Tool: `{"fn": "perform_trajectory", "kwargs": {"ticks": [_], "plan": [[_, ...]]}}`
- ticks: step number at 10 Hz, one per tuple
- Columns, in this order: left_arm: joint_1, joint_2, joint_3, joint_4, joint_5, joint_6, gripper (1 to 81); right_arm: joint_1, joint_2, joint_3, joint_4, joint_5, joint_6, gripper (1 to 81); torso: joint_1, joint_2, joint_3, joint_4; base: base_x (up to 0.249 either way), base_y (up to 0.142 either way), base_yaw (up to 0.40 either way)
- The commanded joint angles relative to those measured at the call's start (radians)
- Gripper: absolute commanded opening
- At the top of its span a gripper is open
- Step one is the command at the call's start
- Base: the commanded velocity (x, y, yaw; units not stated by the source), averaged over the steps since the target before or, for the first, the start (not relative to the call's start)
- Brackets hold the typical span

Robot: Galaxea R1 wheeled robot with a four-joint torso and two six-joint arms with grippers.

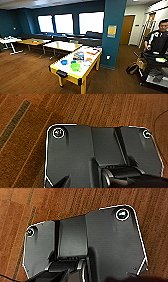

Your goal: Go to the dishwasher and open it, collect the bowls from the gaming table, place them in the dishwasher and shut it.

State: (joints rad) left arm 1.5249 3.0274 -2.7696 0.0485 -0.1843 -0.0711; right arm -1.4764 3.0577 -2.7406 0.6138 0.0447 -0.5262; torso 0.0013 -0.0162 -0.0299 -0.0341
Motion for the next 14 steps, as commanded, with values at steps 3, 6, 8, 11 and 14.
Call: {"fn": "perform_trajectory", "kwargs": {"ticks": [3, 6, 8, 11, 14], "plan": [[-0.048, -0.001, -0.001, 0.008, 0.04, 0.008, 81.1, 0.058, 0.0, 0.004, 0.0, -0.063, -0.002, 81.1, 0.0, 0.0, 0.0, 0.0, 0.167, 0.08, 0.0], [-0.048, -0.002, -0.001, 0.01, 0.04, 0.008, 81.1, 0.06, 0.0, 0.006, 0.0, -0.063, -0.002, 81.1, 0.0, 0.0, 0.0, 0.0, 0.186, 0.067, 0.0], [-0.048, -0.002, -0.001, 0.01, 0.04, 0.008, 81.1, 0.058, 0.0, 0.006, 0.0, -0.063, -0.002, 81.1, 0.0, 0.0, 0.0, 0.0, 0.191, 0.061, 0.0], [-0.048, -0.002, 0.001, 0.008, 0.04, 0.01, 81.1, 0.058, 0.0, 0.004, 0.0, -0.062, -0.002, 81.1, 0.0, 0.0, 0.0, 0.0, 0.192, 0.061, 0.0], [-0.047, -0.004, 0.001, 0.008, 0.04, 0.008, 81.1, 0.058, 0.0, 0.006, 0.0, -0.062, -0.002, 81.1, 0.0, 0.0, 0.0, 0.0, 0.185, 0.068, 0.0]]}}
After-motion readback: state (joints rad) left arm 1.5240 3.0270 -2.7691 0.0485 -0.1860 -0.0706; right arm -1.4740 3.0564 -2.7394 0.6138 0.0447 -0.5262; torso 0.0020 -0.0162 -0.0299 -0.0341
